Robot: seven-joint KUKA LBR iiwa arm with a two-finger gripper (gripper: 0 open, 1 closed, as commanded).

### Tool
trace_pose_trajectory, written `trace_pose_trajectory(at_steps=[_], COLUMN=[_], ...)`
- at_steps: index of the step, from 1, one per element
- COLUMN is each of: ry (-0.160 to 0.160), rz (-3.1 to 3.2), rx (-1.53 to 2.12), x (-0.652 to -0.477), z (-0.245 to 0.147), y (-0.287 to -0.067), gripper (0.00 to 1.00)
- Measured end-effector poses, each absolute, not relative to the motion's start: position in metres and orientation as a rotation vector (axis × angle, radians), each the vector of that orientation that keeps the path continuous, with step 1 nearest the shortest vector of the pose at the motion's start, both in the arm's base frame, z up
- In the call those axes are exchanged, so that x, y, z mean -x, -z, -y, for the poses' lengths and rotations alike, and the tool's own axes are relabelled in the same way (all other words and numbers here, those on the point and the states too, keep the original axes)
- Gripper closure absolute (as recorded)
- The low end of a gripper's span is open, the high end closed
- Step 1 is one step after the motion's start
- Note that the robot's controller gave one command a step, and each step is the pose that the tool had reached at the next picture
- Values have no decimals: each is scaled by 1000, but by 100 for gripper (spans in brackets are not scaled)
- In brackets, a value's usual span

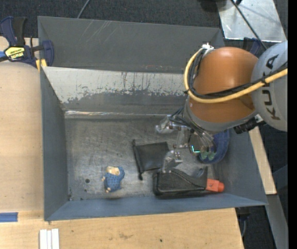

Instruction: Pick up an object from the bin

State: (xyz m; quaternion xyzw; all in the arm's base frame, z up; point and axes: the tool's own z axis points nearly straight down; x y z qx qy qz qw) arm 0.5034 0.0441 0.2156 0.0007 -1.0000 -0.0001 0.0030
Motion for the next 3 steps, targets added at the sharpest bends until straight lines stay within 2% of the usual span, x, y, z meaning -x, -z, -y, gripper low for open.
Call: trace_pose_trajectory(at_steps=[1,2,3], ry=[17,9,1], rz=[3145,3167,3134], rx=[269,278,348], x=[-522,-528,-515], z=[-27,-22,-7], y=[-72,-78,-223], gripper=[0,100,100])
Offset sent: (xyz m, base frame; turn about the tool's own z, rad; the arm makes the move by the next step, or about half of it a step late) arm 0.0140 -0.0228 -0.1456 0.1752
